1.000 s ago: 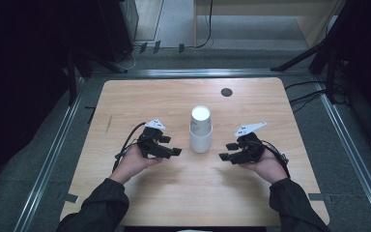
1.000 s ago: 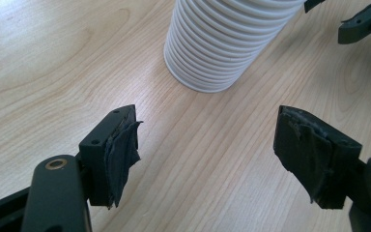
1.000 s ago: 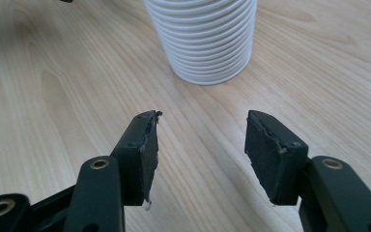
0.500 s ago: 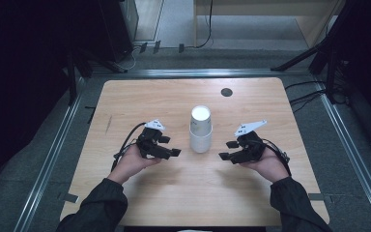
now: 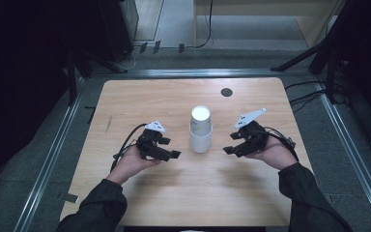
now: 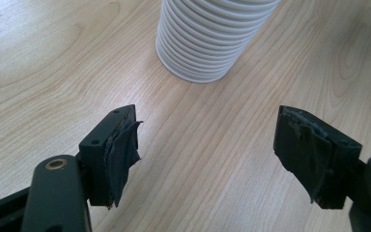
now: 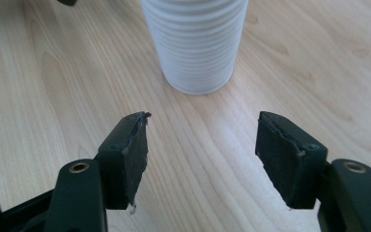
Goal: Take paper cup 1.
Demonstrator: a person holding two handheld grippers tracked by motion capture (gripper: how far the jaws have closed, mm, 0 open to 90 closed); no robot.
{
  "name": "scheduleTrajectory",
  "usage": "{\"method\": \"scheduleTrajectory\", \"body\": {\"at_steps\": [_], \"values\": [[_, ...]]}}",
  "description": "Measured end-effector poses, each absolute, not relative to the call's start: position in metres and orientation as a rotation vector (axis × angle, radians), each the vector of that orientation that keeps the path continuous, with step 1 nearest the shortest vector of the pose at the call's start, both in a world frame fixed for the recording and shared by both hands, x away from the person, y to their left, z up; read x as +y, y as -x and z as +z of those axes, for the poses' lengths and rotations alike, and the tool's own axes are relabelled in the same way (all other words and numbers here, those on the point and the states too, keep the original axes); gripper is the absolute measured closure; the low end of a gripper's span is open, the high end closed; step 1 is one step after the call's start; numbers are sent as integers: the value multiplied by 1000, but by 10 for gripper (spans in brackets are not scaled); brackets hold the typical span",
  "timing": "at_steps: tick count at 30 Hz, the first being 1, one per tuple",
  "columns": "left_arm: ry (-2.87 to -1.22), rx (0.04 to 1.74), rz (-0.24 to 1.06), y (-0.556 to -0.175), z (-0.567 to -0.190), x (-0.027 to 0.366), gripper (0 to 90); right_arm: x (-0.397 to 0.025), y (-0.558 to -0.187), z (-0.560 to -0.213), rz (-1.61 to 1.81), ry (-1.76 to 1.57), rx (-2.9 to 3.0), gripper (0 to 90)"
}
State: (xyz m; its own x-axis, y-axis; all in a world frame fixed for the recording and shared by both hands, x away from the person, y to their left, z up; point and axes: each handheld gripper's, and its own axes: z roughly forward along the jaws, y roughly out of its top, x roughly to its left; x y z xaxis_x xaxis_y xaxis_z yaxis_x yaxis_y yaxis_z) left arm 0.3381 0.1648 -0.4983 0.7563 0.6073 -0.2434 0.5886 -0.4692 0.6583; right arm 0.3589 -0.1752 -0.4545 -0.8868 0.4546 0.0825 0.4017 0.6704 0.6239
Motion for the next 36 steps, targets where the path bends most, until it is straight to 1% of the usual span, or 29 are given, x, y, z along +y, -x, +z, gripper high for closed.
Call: {"method": "scheduleTrajectory", "body": {"at_steps": [6, 11, 15, 25, 29, 30, 31, 33, 36], "values": [[-2190, 878, 27, -337, -498, 165, 239, -168, -369, -434, 1007, -661, 2816, 333], [-2185, 871, 25, -337, -498, 166, 238, -161, -377, -421, 999, -623, 2847, 297], [-2216, 860, 33, -337, -500, 165, 239, -157, -382, -414, 993, -595, 2848, 282], [-2212, 846, 16, -335, -499, 163, 238, -143, -393, -401, 955, -534, 2871, 263], [-2206, 851, 15, -336, -498, 164, 239, -139, -397, -397, 953, -523, 2872, 239], [-2206, 851, 15, -336, -498, 165, 238, -136, -399, -395, 962, -516, 2874, 215], [-2206, 850, 15, -336, -498, 165, 238, -136, -399, -395, 962, -516, 2874, 215], [-2203, 852, 13, -336, -498, 165, 238, -133, -402, -392, 956, -507, 2877, 185], [-2206, 847, 13, -336, -498, 165, 238, -129, -403, -391, 932, -512, 2896, 174]]}}
